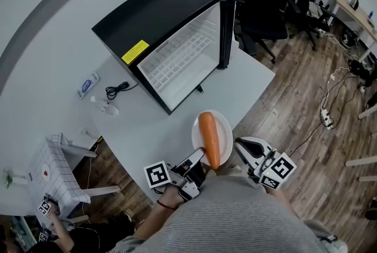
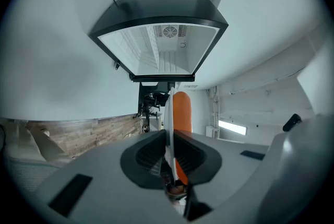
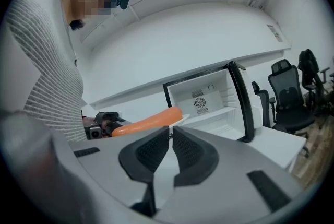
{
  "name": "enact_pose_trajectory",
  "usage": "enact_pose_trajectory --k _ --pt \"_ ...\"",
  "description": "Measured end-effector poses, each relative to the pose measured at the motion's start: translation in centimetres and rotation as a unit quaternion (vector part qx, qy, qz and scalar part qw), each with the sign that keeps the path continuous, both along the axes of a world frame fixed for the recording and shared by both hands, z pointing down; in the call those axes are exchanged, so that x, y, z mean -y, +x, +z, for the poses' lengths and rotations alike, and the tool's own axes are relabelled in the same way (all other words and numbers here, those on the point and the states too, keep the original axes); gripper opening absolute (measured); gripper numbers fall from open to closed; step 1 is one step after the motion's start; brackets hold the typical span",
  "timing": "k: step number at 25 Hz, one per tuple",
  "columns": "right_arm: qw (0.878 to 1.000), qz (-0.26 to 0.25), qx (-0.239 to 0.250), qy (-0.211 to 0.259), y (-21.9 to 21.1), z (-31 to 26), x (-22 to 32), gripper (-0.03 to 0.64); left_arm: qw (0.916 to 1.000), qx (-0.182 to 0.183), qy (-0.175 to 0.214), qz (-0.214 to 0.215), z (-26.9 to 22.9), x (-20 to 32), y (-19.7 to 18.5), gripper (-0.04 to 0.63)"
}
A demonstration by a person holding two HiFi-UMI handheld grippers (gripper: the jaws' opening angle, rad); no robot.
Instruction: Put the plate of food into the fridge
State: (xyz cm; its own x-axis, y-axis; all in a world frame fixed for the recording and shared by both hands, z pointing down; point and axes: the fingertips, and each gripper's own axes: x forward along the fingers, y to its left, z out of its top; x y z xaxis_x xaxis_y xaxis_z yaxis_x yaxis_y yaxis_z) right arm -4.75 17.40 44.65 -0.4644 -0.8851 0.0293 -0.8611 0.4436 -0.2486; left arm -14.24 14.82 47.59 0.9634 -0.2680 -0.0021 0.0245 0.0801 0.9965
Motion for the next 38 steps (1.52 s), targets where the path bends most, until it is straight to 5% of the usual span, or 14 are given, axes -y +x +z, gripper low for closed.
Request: enact_pose_trajectory --k 19,38 --pt "1.0 -0.001 -0.019 0.008 1.0 -1.0 3.0 0.014 0.9999 0.006 -0.003 -0.011 0.3 2.9 0.6 0.043" --pt "0.991 -0.131 -0.015 0.016 11.8 -2.2 17.7 0.014 0.9895 0.016 0.008 -0.143 -0.3 14.7 10.8 0.042"
